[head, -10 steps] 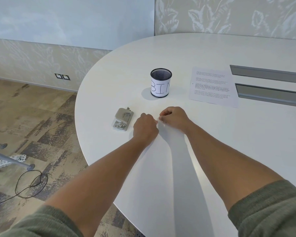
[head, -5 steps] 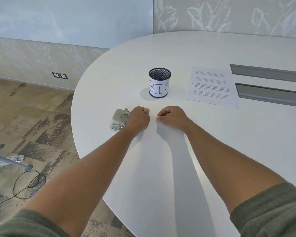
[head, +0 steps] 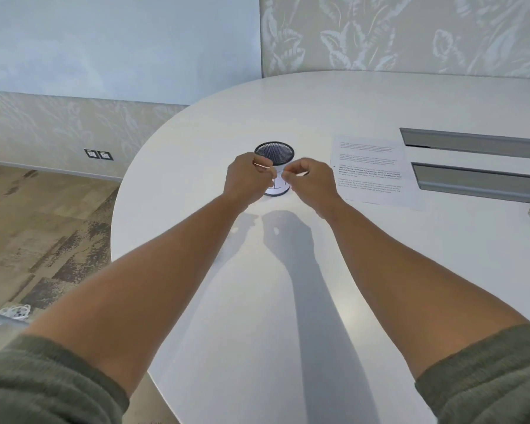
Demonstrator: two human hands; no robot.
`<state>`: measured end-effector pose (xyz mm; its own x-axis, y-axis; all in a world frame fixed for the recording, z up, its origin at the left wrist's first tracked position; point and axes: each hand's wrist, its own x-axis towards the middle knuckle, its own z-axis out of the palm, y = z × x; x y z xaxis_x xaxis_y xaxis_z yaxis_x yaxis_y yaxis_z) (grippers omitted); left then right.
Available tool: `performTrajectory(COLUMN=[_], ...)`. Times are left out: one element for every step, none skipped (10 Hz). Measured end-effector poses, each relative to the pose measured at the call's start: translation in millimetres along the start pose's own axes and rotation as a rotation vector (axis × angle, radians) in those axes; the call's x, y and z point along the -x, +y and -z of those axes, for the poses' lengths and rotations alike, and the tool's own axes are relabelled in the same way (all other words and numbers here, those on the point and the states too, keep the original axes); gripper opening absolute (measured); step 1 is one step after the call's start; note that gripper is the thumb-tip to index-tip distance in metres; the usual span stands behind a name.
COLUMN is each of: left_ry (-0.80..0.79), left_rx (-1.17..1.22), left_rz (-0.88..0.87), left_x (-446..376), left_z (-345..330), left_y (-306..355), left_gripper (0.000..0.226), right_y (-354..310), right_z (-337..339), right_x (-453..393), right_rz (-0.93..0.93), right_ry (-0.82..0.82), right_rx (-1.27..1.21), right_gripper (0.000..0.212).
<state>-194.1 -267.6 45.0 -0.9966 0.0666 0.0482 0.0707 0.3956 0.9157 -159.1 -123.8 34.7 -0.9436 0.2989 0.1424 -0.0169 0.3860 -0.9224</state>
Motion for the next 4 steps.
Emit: performTrajectory(left_ry=[0.013, 0.043, 0.026, 0.004], left_rx=[-0.004, -0.07, -0.122, -0.187], left_rz=[-0.021, -0.048, -0.068, -0.058], left_x=[-17, -30, -42, -53], left_z=[-1, -1, -1, -2], left_y=[11, 21, 25, 31], left_gripper=[0.019, 0.014, 0.008, 0.011], right_y=[-7, -13, -16, -20], right_z=[0, 1, 0, 0], right_x=[-19, -35, -49, -58], right_rz=[0.01, 0.009, 0.024, 0.026], right_ry=[0.031, 0.048, 0.044, 0.054], right_rx=[0.029, 0.051, 0.084, 0.108], right_gripper=[0.008, 0.01, 0.012, 0.013])
